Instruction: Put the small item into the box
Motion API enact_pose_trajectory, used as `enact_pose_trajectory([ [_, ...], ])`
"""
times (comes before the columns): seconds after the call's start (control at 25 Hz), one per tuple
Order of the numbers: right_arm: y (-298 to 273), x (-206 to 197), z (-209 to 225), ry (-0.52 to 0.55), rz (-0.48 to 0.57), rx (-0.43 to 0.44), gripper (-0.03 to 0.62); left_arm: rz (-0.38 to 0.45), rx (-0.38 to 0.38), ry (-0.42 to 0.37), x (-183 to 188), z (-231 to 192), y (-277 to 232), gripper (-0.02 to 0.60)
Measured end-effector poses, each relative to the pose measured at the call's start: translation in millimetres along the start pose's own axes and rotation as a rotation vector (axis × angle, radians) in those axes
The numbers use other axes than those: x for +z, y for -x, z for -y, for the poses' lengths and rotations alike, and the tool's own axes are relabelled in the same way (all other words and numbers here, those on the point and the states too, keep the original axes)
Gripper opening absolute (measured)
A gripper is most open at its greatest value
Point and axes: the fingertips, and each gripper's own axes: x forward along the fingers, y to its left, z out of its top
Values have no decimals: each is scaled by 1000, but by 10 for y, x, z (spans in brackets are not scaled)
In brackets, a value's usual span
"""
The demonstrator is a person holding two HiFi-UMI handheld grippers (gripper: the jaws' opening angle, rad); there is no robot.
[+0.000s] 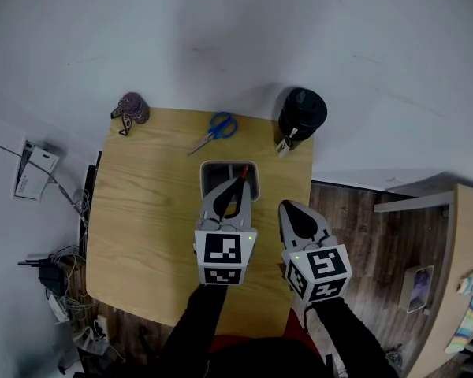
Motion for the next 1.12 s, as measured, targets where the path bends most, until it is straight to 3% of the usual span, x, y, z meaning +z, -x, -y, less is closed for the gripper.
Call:
enact_pose_trajectory([
  [0.28,-14,-15,36,3,-11,-10,8,-34,12,-35,-66,66,-51,15],
  [0.72,-10,-70,2,7,-23,-10,8,-32,29,9,-81,41,-38,44],
  [1.12,91,-15,-5,17,-7,-12,8,18,21,45,26,38,153,30],
])
